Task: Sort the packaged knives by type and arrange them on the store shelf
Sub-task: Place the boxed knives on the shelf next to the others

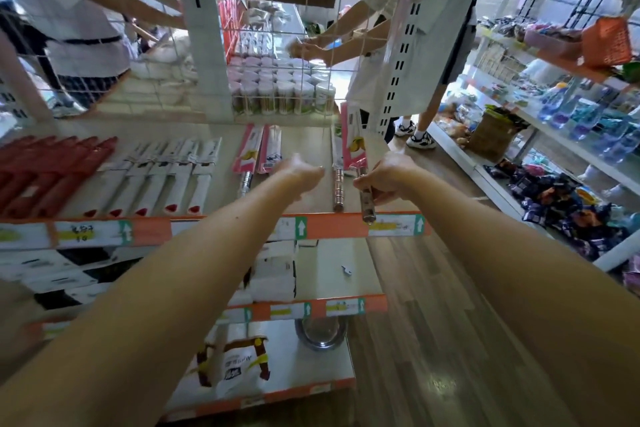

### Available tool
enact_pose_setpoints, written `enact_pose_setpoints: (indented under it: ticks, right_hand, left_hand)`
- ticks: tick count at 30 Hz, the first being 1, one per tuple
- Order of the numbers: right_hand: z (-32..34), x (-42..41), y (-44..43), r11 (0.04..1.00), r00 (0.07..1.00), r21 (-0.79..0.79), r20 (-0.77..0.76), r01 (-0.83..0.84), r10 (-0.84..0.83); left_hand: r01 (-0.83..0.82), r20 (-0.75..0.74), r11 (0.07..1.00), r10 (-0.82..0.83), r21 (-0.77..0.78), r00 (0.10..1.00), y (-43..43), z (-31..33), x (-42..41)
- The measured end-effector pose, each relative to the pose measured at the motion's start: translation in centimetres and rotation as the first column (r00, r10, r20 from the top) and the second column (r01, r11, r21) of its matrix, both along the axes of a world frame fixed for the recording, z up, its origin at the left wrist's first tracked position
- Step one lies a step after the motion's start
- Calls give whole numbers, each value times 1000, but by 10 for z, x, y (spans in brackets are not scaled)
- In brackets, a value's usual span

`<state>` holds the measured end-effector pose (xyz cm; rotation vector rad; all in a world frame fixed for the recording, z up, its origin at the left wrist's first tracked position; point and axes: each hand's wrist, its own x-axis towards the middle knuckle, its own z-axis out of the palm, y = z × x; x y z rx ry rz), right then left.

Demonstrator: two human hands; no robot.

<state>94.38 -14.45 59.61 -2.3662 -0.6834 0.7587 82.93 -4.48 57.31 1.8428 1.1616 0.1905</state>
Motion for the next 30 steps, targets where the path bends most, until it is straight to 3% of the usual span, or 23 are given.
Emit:
enact_pose_setpoints:
  ticks: [5,12,30]
  right_hand:
    - [5,-34,25,994,993,4,-52,-105,105]
    - [-4,-65,58,986,985,0,-58,-164,164]
    - [-26,-58,81,985,979,-36,-123,-171,165]
  left_hand:
    - [-106,25,986,103,132,994,16,14,-46]
    - [-173,14,975,173,140,985,28,16,-84]
    - [-132,10,970,132,203,991,47,1,-81]
